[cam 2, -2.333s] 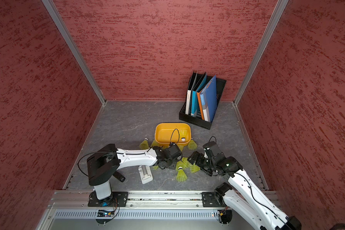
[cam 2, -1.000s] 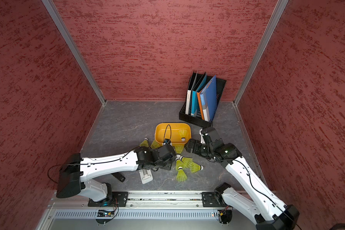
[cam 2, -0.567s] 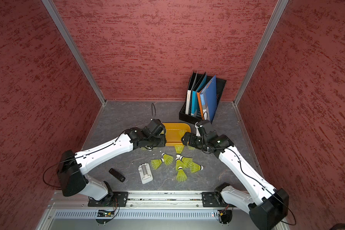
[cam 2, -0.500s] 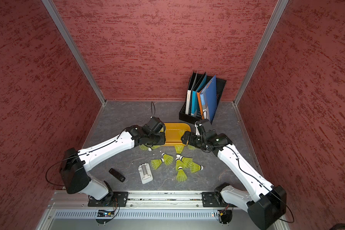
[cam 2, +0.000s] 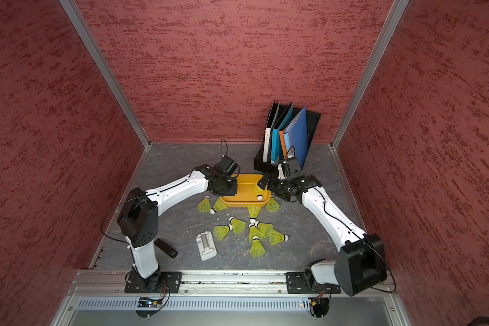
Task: Put the shuttlecocks into the storage box
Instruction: Place the shuttlecock in the storage box.
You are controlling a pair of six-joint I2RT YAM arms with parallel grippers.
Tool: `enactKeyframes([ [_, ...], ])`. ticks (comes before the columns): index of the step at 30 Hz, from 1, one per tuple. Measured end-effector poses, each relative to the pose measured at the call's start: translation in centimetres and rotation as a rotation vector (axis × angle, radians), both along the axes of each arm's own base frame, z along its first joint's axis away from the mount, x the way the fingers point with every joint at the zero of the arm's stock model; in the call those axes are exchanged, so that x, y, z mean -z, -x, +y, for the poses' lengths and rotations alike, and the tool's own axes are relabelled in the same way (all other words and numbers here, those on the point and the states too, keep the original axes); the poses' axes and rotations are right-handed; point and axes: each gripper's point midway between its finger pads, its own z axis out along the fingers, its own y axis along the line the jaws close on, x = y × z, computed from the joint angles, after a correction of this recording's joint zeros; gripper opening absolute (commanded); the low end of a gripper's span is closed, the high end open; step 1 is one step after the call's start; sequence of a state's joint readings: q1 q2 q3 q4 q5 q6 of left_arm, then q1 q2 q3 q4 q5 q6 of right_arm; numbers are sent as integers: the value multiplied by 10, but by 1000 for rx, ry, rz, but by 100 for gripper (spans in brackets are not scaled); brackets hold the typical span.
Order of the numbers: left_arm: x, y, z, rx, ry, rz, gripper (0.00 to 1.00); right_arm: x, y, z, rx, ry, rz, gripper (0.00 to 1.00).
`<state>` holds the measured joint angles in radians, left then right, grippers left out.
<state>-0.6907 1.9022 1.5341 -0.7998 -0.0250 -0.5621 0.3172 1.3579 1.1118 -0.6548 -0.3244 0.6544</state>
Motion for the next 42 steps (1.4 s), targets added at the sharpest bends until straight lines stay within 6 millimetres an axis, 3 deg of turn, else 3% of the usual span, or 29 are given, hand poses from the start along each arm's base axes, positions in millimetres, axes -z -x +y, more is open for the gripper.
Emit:
enactKeyframes([
  [10, 29, -2, 7, -11, -100, 63, 13, 2, -2, 3, -11, -22, 8, 98],
  [29, 49, -19, 13, -19, -266, 93, 13, 12, -18, -5, 6, -86, 45, 98],
  [42, 55, -20, 18, -1, -336, 110, 29, 11, -18, -4, 3, -95, 43, 98],
])
